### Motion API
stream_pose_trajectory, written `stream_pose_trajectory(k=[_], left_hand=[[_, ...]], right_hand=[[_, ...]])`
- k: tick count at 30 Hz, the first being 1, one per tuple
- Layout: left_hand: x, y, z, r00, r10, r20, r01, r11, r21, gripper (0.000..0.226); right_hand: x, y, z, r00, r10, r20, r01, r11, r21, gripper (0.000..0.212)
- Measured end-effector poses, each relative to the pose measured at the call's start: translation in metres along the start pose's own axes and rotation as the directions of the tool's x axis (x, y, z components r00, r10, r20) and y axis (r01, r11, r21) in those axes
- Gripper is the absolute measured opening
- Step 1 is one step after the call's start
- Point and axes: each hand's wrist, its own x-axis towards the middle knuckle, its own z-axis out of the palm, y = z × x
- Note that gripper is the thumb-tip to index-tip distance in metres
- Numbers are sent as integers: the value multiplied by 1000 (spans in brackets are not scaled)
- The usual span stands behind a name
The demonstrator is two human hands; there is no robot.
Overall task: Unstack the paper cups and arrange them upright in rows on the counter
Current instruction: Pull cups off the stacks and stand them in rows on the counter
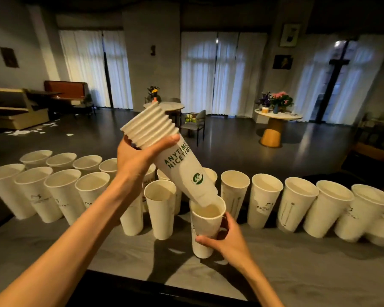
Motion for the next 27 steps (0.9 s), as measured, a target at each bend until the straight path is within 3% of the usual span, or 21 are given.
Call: stream_pose_trajectory(k=[3, 6, 9, 12, 13, 15, 17, 19, 21, 23, 25, 27], left_hand=[[-1, 18, -13, 1000, 13, -12, -13, 1000, -24, 82], [-6, 31, -23, 999, 28, 30, -28, 1000, 9, 91], [-14, 39, -28, 998, 14, 67, -15, 1000, 18, 95], [-22, 40, -24, 980, -40, 197, 34, 999, 30, 81], [-25, 39, -21, 966, -57, 254, 52, 998, 28, 77], [-30, 34, -15, 931, -88, 354, 91, 996, 8, 72], [-32, 22, -3, 881, -138, 453, 158, 987, -7, 82], [-37, 7, 13, 820, -195, 538, 234, 972, -6, 93], [-45, -6, 31, 753, -229, 616, 312, 950, -28, 95], [-50, -21, 41, 733, -263, 628, 377, 925, -52, 89], [-54, -29, 48, 739, -277, 614, 406, 910, -79, 85], [-53, -33, 53, 798, -231, 557, 329, 941, -81, 85]], right_hand=[[9, 2, 10, 1000, 16, -13, -17, 1000, -20, 92], [19, -4, 17, 999, 48, -16, -48, 998, -32, 88], [24, -11, 23, 1000, 31, -1, -31, 999, -37, 95], [22, -7, 18, 995, 91, 49, -88, 995, -49, 106], [15, -7, 12, 991, 124, 57, -119, 989, -91, 101], [-7, -17, -3, 982, 180, 57, -165, 964, -207, 62], [-31, -34, -20, 981, 187, 46, -183, 979, -88, 38], [-55, -52, -29, 968, 216, 131, -246, 925, 290, 55], [-76, -64, -40, 965, 113, 235, -220, 836, 502, 78], [-89, -72, -44, 966, 30, 258, -169, 825, 538, 86], [-98, -72, -48, 980, 42, 196, -139, 846, 515, 82], [-102, -67, -51, 988, 68, 136, -118, 910, 398, 73]])
